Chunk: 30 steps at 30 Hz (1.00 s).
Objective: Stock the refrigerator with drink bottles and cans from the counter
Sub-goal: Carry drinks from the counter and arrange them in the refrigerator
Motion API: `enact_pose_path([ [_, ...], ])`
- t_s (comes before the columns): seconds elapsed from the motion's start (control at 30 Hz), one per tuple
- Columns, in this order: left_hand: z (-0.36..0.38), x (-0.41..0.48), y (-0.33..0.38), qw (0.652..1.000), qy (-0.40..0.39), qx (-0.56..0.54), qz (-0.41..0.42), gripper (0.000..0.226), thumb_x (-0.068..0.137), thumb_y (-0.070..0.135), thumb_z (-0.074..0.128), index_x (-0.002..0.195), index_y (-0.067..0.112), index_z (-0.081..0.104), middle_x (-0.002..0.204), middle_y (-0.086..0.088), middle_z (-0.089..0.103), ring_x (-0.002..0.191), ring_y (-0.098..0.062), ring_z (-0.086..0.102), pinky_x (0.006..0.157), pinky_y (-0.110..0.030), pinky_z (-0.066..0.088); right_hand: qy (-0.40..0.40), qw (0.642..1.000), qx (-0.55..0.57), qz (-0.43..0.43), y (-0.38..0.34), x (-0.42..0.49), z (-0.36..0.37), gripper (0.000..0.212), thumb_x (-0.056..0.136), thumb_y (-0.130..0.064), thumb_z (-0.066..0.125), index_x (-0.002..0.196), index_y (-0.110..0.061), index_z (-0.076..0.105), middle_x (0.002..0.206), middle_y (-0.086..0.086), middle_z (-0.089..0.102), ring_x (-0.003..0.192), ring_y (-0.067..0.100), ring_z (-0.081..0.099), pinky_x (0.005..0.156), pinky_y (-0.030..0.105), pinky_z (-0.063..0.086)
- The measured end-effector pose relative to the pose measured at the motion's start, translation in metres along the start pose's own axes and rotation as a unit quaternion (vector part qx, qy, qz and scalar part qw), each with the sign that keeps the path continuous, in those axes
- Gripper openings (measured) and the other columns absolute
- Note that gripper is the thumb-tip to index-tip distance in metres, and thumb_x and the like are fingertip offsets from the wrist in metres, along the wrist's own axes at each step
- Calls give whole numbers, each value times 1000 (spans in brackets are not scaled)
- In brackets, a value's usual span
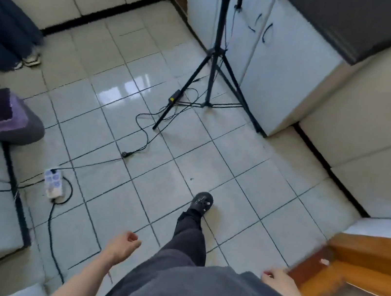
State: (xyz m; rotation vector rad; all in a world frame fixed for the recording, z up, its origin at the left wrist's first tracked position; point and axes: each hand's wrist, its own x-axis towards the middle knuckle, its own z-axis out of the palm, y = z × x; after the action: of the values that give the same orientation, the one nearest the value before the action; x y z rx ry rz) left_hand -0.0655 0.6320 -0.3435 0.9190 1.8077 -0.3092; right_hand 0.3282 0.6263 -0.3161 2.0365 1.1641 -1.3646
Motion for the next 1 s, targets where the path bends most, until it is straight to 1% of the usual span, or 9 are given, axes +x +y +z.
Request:
enact_pose_path([
  [0.13,-29,45,113,993,-31,94,66,15,93,21,50,80,15,53,82,-4,56,82,-19,53,77,-31,42,13,994,96,43,2,14,-41,26,97,-20,42,96,-8,64,110,14,66,94,20,62,90,32,46],
  [0.23,-41,68,208,973,-45,193,118,17,94,27,49,102,17,60,105,-5,63,99,-21,58,83,-26,41,54,980,174,75,1,19,-78,25,96,-20,43,87,-12,64,102,14,67,95,22,63,91,38,49],
  [0.33,-51,84,306,947,-48,261,182,35,96,30,48,127,14,54,128,-7,60,119,-24,54,94,-25,40,111,950,277,92,4,27,-109,25,95,-20,43,79,-15,61,82,9,67,78,26,65,72,35,52],
  [0.4,-53,96,367,930,-62,296,208,37,95,27,49,128,11,53,127,-9,60,118,-25,54,92,-26,41,135,925,340,102,13,31,-126,20,96,-22,43,81,-18,56,74,2,62,68,22,60,68,36,50],
  [0.5,-46,111,440,913,-61,341,216,35,94,26,51,126,11,55,120,-10,62,106,-24,55,82,-24,38,139,897,397,134,32,35,-138,14,98,-31,43,95,-26,56,81,-7,63,73,10,59,63,23,47],
  [0.67,2,130,547,886,-64,399,226,34,94,29,51,124,14,56,125,-11,60,113,-27,54,84,-26,39,136,860,457,182,85,63,-163,15,97,-24,48,90,-21,61,86,-5,63,78,9,59,81,29,51],
  [0.77,46,124,595,870,-82,422,242,36,96,32,49,128,15,53,129,-8,58,116,-24,54,87,-25,39,117,858,455,208,132,88,-196,21,98,-24,48,103,-11,63,106,4,65,95,16,61,90,31,49],
  [0.87,84,107,641,879,-101,399,238,35,96,29,50,127,13,53,127,-9,59,113,-23,55,85,-23,39,112,870,432,207,182,108,-252,22,99,-29,45,111,-17,59,119,1,61,103,15,58,89,25,45],
  [1.0,121,84,719,881,-109,368,277,36,95,28,49,127,13,54,128,-7,59,113,-20,55,89,-23,40,184,851,455,188,242,131,-343,18,97,-26,47,87,-21,61,103,0,64,86,11,57,79,27,47],
])
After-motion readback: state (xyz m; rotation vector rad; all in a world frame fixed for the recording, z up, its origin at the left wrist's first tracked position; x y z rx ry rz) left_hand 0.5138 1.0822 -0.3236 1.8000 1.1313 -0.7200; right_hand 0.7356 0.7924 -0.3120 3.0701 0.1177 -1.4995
